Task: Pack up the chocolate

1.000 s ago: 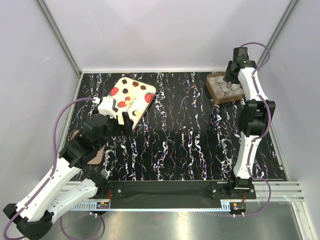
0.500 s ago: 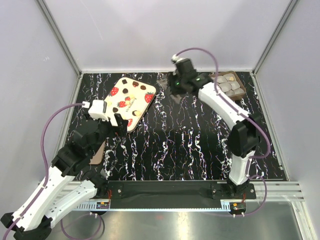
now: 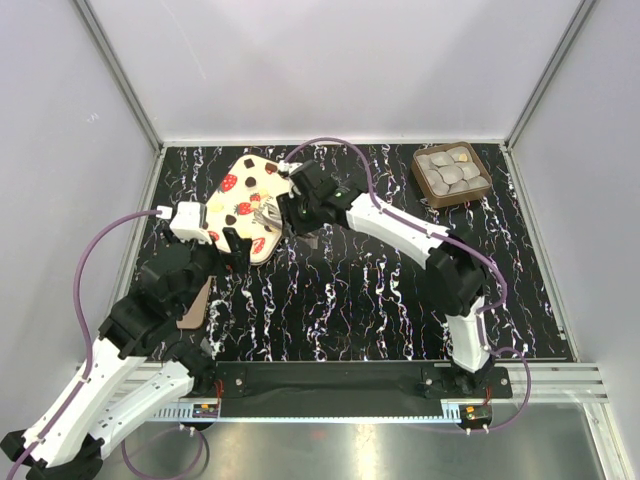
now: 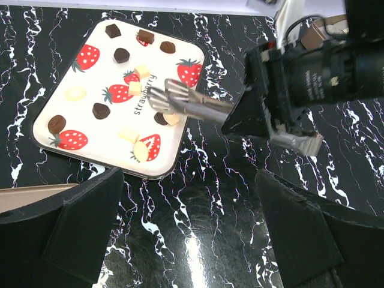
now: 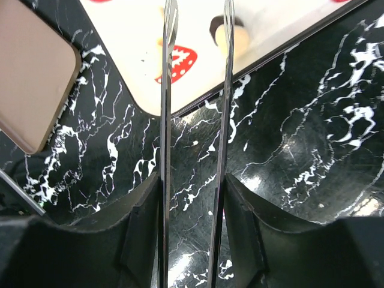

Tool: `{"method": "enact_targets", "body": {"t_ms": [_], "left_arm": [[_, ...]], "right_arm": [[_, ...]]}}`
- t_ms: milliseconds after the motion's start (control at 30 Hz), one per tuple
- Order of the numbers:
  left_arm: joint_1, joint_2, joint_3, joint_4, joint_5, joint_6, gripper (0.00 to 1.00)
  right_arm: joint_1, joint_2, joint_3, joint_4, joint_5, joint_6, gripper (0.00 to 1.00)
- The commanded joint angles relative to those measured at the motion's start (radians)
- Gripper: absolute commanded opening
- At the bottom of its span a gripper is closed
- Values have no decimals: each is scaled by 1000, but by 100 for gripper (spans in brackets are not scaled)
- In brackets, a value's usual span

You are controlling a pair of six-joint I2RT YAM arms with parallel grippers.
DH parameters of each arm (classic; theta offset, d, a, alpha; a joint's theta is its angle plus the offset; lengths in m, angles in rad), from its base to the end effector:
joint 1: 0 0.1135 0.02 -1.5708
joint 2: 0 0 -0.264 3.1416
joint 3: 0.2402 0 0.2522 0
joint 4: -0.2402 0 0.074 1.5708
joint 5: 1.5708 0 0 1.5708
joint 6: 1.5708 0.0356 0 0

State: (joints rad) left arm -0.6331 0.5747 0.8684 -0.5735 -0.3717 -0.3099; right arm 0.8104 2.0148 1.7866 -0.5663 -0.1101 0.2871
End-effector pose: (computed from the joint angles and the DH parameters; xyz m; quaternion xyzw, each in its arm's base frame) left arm 0.1032 -0.0597 0.3558 0.0166 0.7927 -0.1371 0.5938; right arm 0.3157 0.3376 0.2769 -0.2592 0.8874 0.2406 0.2959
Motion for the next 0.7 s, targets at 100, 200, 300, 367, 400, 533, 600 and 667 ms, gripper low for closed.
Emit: {"method": "enact_targets", "body": {"t_ms": [100,200,300,367,400,533,600,667], "left_arm": [[6,-6,-8,61,-23,6,99],[6,-1,-6,61,-18,6,99],[6,5,-6,61,-13,5,99],[6,8,-5,61,-9,6,99],[6,11,-5,63,-7,6,99],[7,22,-5,63,2,6,99],[7,22,-3,61,4,6,99],[7,21,-3,61,4,5,99]], "right_arm": [[32,22,7,20,35,-62,51],[35,30,5,5,59,-80,52],[32,28,-6,3,84,-92,52],[33,22,-18,9,92,-100,52],[33,21,-19,11,95,-98,52],[33,19,-32,17,101,-106,52],[33,25,-33,13,101,-111,52],[32,30,-41,8,95,-111,52]]}}
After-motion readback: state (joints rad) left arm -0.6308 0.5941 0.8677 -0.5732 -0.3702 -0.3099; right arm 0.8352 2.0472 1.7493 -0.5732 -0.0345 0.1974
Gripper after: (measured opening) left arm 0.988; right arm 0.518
